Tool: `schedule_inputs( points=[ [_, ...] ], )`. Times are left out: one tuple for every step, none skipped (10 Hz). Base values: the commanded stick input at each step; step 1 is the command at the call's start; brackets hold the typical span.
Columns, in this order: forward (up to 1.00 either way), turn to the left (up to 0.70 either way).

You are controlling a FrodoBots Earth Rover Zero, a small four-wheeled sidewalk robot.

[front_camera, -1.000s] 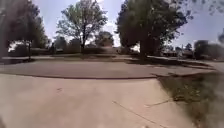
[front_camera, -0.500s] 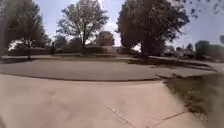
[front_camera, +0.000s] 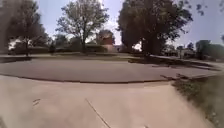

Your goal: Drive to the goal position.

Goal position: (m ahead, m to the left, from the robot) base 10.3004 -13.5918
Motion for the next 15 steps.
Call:
schedule_inputs(
  points=[
    [0.70, 0.00],
    [0.70, 0.00],
    [0.70, 0.00],
    [0.70, 0.00],
    [0.70, 0.00],
    [0.70, 0.00],
    [0.70, 0.00],
    [0.70, 0.00],
    [0.70, 0.00],
    [0.70, 0.00],
    [0.70, -0.24],
    [0.70, -0.32],
    [0.70, -0.09],
    [0.70, 0.00],
    [0.70, 0.00]
  ],
)
